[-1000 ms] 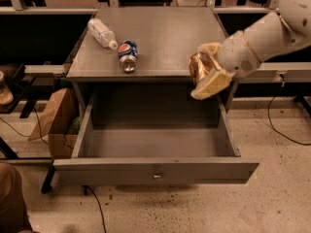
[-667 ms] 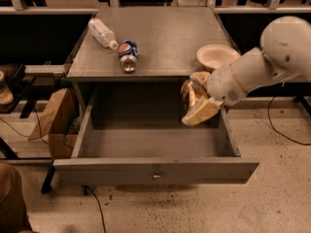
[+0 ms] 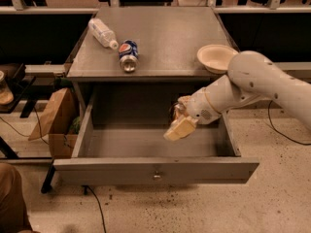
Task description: Place orange can into top drawer
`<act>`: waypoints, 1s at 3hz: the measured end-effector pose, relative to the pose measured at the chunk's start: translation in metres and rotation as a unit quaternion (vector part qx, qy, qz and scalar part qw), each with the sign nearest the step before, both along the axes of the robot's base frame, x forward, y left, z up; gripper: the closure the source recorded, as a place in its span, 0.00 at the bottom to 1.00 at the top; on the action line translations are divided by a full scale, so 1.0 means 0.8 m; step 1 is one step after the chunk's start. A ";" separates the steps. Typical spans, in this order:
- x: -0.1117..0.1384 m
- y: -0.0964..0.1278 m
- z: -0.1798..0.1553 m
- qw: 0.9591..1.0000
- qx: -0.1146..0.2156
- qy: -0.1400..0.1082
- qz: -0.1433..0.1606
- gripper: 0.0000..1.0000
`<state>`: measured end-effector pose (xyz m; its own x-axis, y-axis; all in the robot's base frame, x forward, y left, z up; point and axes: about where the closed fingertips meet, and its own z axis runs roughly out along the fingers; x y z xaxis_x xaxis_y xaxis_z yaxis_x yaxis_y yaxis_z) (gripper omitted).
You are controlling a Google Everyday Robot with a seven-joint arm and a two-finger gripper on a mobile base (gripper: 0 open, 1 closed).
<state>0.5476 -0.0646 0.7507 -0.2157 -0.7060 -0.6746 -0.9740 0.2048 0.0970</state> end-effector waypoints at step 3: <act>0.038 0.084 -0.067 0.996 0.052 0.059 -0.043 0.51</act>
Offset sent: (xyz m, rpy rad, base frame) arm 0.0411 0.0721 -0.0632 0.0875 0.1259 -0.1267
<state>0.5779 0.0025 0.6971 -0.3550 -0.6088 -0.7095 -0.9336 0.2708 0.2347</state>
